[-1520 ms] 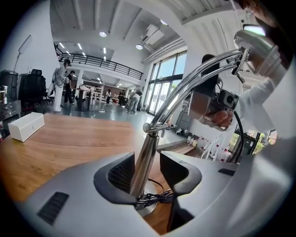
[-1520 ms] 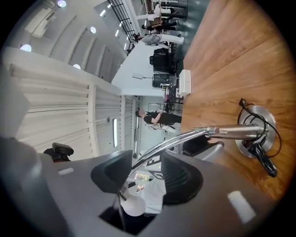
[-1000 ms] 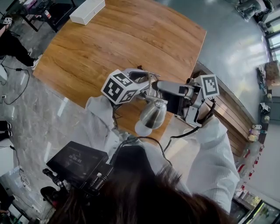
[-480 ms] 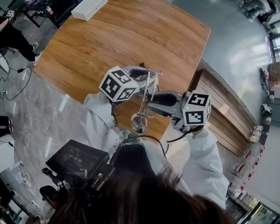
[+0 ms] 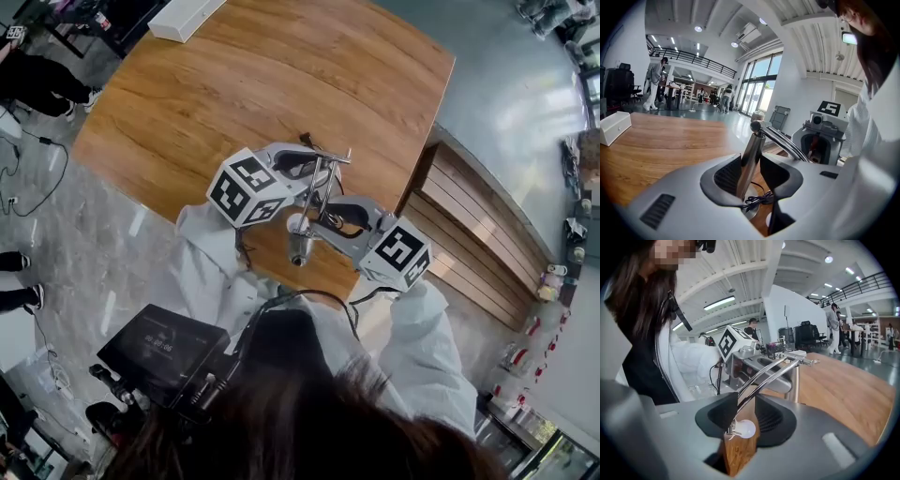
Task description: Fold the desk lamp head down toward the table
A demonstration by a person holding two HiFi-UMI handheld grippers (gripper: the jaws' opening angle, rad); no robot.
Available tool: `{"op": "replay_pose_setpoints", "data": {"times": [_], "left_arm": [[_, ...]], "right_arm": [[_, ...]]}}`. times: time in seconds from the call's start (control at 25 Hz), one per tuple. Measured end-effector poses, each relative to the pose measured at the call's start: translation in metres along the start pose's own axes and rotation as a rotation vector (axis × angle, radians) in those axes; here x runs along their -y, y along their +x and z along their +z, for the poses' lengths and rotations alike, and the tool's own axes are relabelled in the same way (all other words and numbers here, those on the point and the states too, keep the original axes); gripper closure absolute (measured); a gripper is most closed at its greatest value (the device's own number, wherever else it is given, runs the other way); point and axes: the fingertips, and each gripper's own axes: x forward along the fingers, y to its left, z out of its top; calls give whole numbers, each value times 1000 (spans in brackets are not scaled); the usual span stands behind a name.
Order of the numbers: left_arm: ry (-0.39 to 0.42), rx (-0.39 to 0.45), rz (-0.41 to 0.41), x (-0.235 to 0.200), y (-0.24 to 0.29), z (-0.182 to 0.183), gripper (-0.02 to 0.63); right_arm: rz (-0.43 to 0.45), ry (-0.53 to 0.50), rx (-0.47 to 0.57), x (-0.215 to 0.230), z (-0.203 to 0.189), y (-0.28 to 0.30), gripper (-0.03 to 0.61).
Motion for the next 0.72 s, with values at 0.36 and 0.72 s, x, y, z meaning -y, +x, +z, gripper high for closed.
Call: {"op": "replay_pose_setpoints", "data": {"times": [0.36, 0.72], "left_arm": [[-21, 21, -72, 5, 0, -5, 485], [87, -97, 23, -7, -4, -41, 485]], "right_arm": [[7, -41, -11, 13, -20, 9, 485], [-35, 92, -16, 22, -25, 14, 468]]}}
